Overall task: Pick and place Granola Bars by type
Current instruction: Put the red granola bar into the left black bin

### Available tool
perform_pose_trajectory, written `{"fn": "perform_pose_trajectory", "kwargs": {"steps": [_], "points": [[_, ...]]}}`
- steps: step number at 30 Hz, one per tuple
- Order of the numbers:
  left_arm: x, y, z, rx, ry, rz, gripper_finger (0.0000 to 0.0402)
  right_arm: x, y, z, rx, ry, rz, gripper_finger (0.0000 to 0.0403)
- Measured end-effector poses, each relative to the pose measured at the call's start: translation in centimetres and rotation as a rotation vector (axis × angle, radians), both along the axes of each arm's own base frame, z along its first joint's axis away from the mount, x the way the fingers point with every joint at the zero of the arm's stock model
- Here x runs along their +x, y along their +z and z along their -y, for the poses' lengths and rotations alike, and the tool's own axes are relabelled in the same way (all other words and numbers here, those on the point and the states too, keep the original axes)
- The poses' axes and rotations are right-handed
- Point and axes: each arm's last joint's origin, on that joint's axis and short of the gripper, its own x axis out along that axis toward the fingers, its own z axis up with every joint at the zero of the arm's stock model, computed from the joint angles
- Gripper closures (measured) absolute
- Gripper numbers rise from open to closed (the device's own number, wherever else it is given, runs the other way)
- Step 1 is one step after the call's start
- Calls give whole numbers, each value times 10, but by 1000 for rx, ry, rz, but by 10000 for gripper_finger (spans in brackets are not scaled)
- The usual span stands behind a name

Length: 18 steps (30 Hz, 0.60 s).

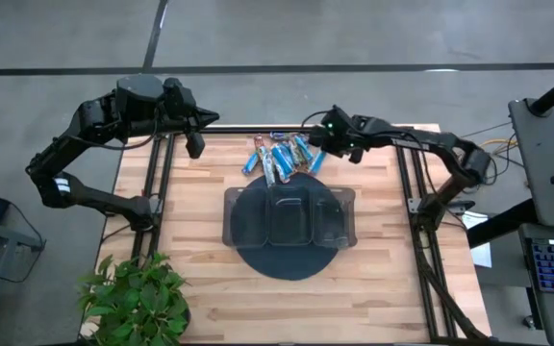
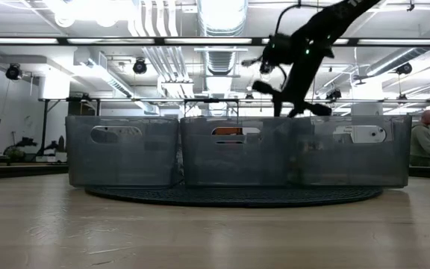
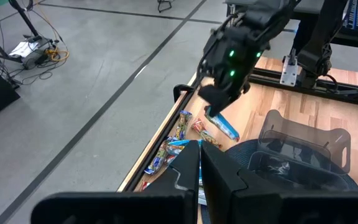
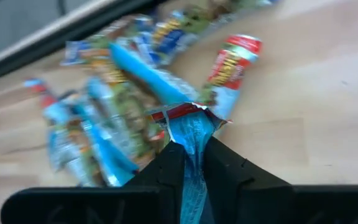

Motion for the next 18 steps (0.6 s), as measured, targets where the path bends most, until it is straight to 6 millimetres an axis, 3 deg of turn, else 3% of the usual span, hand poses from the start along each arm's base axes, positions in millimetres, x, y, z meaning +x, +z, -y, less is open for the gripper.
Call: {"fn": "perform_pose_trajectory", "kwargs": {"steps": [11,18], "points": [[0,0,0,0,0,0,402,19,64,-36,-235,181,385,364],[0,0,0,7,-4,-5,402,40,81,-63,-314,285,564,365]]}}
